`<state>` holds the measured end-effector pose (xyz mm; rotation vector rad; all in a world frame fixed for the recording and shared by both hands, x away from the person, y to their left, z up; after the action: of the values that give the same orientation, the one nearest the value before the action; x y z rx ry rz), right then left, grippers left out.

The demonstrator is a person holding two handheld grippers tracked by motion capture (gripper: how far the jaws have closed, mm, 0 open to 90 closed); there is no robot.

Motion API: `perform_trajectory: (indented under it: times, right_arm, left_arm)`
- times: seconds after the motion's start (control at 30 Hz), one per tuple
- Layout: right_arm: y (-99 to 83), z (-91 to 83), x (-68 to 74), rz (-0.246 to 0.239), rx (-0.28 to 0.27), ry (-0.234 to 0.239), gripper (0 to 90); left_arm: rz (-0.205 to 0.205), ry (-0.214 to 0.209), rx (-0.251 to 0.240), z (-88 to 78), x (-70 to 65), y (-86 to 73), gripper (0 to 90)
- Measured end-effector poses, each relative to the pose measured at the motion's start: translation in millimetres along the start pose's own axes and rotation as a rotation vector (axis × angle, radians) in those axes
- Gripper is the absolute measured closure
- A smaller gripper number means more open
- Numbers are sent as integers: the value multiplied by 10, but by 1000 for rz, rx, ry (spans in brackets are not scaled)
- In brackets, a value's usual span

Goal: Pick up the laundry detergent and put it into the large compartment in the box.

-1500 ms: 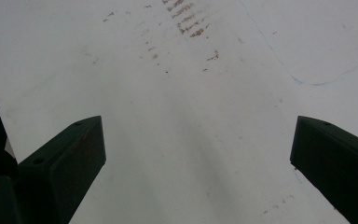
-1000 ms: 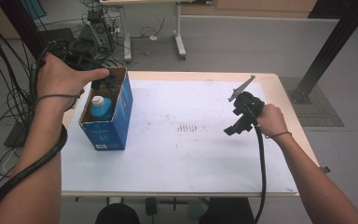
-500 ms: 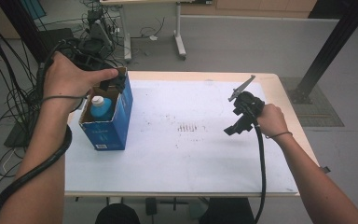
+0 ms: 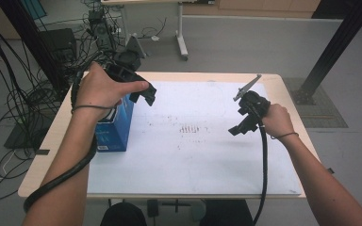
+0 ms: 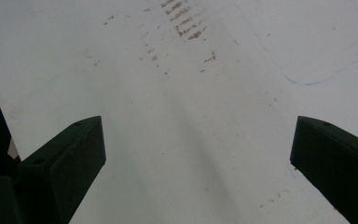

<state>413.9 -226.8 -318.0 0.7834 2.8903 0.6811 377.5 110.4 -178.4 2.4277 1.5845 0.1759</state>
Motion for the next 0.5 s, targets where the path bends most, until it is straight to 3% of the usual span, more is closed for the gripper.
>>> perform_trajectory:
  times: [0.27,0.5]
  right_arm:
    - [-21,-10,39,-1,5,-4,31]
    - [-18,-24,44,-5,6,-8,31]
  left_arm:
    - [40,-36,42,254,-181,7,93]
    - [53,-52,58,363,-264,-10,94]
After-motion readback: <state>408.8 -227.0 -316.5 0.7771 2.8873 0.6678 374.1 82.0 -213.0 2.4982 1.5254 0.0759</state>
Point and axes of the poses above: each handheld gripper's, and its own axes: z roughly forward along the jaws, y roughly out of its top, x roughly to its left, the point moved 1 cm from there along z, roughly forward along the jaws, and after that the axes turned 3 degrees about x, right-handed, at the moved point
